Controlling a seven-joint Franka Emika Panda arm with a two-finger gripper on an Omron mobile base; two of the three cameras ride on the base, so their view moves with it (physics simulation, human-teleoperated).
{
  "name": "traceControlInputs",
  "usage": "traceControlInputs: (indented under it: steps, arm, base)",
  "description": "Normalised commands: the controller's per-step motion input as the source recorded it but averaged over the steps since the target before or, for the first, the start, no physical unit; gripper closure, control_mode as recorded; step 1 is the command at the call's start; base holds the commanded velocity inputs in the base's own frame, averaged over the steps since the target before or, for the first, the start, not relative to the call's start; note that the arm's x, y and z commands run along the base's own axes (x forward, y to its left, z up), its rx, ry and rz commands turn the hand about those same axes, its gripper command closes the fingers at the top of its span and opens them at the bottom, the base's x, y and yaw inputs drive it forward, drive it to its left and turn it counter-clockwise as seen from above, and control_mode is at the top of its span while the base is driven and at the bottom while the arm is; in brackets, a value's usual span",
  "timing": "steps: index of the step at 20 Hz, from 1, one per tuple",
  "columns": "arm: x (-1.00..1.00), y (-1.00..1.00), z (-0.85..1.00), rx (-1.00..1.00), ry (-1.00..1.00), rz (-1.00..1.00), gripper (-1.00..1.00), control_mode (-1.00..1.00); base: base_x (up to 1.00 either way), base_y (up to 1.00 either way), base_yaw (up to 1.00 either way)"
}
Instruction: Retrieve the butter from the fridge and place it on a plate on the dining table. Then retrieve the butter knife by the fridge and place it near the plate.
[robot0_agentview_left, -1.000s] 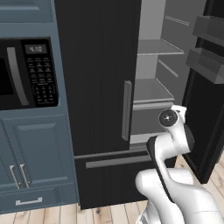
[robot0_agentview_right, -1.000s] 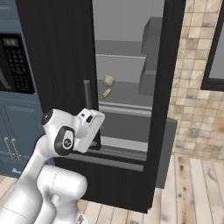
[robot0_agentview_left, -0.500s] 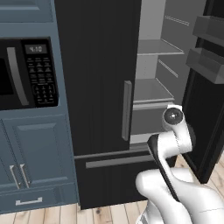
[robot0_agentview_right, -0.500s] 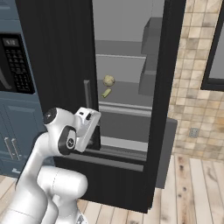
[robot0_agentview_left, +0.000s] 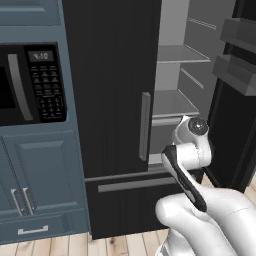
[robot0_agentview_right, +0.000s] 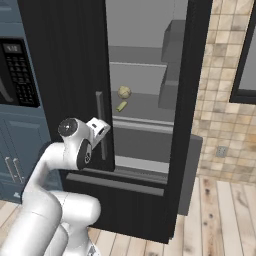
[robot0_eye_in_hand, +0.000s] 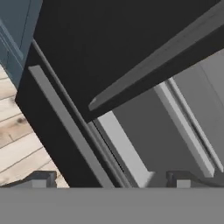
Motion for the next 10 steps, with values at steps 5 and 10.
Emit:
traceControlInputs:
  steps: [5,10]
  arm:
    - [0.40,0.52,0.30,0.24,-0.07,-0.30,-1.00,-1.00]
    - [0.38,0.16,0.15,0.25,-0.05,-0.40,-1.00,-1.00]
  base:
    - [0.00,0.00,0.00]
    - [0.00,0.00,0.00]
